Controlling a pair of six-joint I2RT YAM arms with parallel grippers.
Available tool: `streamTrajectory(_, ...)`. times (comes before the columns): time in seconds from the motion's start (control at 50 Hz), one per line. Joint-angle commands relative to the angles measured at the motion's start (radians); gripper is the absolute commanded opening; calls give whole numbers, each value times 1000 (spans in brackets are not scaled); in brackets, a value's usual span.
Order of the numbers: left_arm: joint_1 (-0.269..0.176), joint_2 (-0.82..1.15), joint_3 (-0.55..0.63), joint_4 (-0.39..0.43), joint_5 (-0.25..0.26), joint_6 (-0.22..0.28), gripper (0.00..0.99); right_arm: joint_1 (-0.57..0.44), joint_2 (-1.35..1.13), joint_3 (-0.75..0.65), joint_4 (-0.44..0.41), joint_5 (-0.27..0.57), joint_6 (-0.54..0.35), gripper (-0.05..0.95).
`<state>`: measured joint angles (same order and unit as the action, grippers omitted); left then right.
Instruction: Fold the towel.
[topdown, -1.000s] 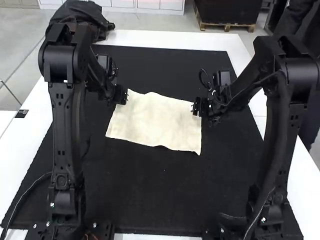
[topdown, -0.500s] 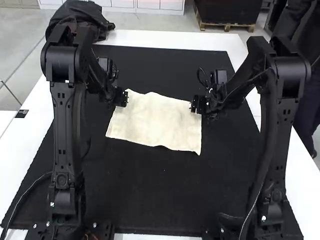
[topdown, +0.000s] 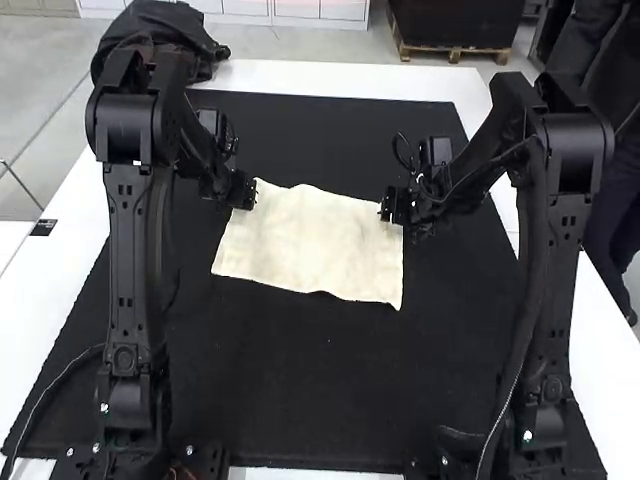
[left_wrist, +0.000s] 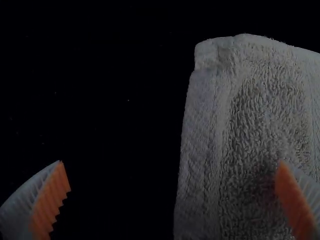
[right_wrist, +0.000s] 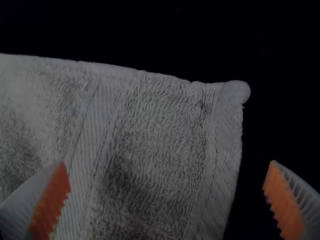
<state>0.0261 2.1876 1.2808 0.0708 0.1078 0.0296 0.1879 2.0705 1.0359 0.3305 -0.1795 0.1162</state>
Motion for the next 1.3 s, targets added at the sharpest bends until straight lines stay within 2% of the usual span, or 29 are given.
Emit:
streamTrajectory(0.0,3,24,17,-20,15,9,957,13,25,23,-10,14,-35,910)
streamTrajectory(0.16,3,35,15,-17,15,9,920,18,33,24,-33,12,-59,903)
streamTrajectory(0.2,3,35,12,-17,13,10,849,18,39,24,-39,12,-75,820)
streamTrajectory(0.22,1,37,11,-20,13,10,793,18,43,24,-41,12,-85,734)
streamTrajectory(0.24,0,38,9,-20,13,10,713,19,45,23,-41,9,-89,607)
streamTrajectory(0.26,0,43,6,-20,12,10,600,19,46,19,-41,6,-96,482)
streamTrajectory(0.32,-3,51,-11,4,10,10,157,18,48,3,-33,0,-99,-41)
streamTrajectory(0.34,-2,52,-20,20,10,10,21,16,48,0,-31,-2,-92,-11)
streamTrajectory(0.42,1,52,-58,80,13,12,26,15,48,-8,-33,-2,-93,-23)
streamTrajectory(0.56,3,49,-80,112,15,15,26,10,42,-23,-21,-2,-84,-25)
streamTrajectory(0.9,1,-8,-74,138,36,13,26,-11,-44,-28,-16,-2,-55,-25)
streamTrajectory(1.28,6,-92,-83,126,56,12,26,-41,-155,-57,-18,-17,-50,-25)
